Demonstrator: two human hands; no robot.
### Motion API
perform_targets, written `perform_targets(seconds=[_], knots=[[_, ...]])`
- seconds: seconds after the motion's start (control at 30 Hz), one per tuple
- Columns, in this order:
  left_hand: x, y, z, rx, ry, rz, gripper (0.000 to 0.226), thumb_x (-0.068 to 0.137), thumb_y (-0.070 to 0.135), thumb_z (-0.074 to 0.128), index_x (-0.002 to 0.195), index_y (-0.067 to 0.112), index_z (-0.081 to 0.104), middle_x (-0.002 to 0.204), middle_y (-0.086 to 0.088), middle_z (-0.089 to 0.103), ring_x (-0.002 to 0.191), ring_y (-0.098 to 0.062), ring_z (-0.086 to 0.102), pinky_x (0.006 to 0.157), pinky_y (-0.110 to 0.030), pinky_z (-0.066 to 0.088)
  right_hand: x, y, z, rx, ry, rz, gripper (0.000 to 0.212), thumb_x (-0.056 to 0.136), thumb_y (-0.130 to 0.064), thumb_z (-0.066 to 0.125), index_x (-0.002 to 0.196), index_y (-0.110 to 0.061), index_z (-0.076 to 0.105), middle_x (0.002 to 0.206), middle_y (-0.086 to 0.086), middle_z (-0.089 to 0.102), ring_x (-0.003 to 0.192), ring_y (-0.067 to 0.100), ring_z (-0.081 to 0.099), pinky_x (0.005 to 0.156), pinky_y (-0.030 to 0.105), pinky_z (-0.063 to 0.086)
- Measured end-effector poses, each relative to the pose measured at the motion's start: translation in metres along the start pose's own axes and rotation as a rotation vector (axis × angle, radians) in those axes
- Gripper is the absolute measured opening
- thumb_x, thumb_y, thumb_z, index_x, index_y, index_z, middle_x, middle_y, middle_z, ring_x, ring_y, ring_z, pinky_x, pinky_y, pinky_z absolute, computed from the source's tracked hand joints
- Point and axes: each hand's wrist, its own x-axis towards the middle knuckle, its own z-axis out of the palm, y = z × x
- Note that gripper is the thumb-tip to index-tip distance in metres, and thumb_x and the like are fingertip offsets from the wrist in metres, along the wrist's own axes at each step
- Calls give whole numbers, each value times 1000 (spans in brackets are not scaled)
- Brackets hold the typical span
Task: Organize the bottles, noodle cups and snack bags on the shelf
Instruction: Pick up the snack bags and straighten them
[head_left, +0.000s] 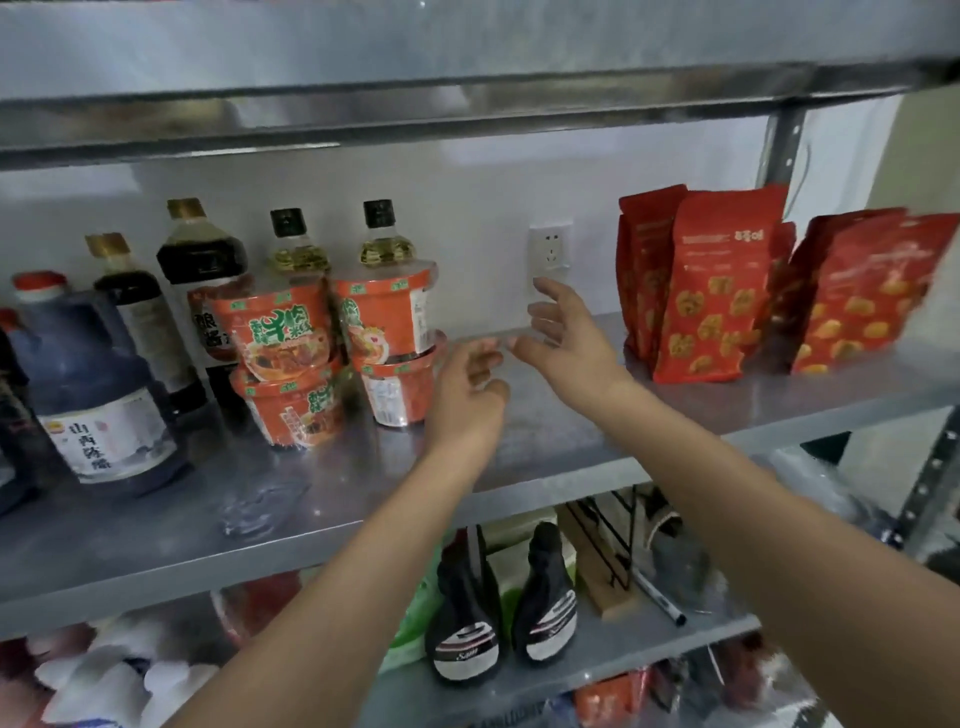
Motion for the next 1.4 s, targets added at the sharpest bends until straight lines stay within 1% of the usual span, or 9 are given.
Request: perform_targets(seconds=[0.17,0.43,0.53,0.63,0.83,0.93,1.07,1.23,1.4], knots=[[10,20,77,-87,-115,-45,40,89,-16,48,108,18,59,103,5,60,104,-14,57,101,-35,48,-12,-3,-85,12,210,-85,63,94,-10,66,148,-22,35,134,3,53,125,16,54,103,30,47],[18,46,170,-66,-229,-70,36,101,2,50,133,18,45,102,15,49,90,5,50,58,3,41,-15,36,-193,-16,598,-60,54,93,-15,66,141,-23,41,117,-12,56,115,9,55,89,21,49],[30,50,192,-27,-194,-44,44,102,6,50,145,12,39,118,8,51,104,-2,51,71,0,42,-1,53,-212,-23,564,-16,58,92,-18,68,143,-23,39,125,-4,55,117,12,53,86,20,43],[38,53,208,-27,-132,-31,48,102,10,53,147,11,37,118,10,47,110,-5,47,90,-20,42,13,70,-224,-55,507,-1,62,93,-21,68,146,-19,36,132,0,52,119,13,51,87,21,41],[40,33,224,-5,-118,-103,48,104,19,52,149,12,35,121,9,43,89,5,47,58,-3,37,33,92,-221,58,372,75,64,95,-19,66,149,-10,33,111,-15,50,104,2,49,92,26,40],[45,25,228,-3,-171,-132,45,104,29,50,146,15,41,124,12,50,109,-2,53,64,-7,39,36,101,-217,57,306,102,52,95,-22,67,141,-13,44,102,-24,55,91,-7,55,93,31,48],[48,16,231,-11,-229,-151,38,102,36,53,137,22,55,124,6,67,107,-9,66,90,-25,54,33,103,-208,116,263,116,39,93,-24,67,130,-19,56,113,-5,70,105,15,67,95,40,55],[38,21,196,-22,-81,11,17,103,27,53,119,34,50,102,23,59,93,5,60,72,-10,46,19,75,-173,189,190,-4,40,94,-21,66,132,-23,55,116,-8,69,106,6,67,94,32,55],[21,11,116,9,63,141,22,102,26,56,122,34,53,109,22,64,98,9,63,83,-17,54,11,47,-115,297,18,-32,37,97,-25,63,134,-28,55,119,-11,68,106,0,66,86,20,54]])
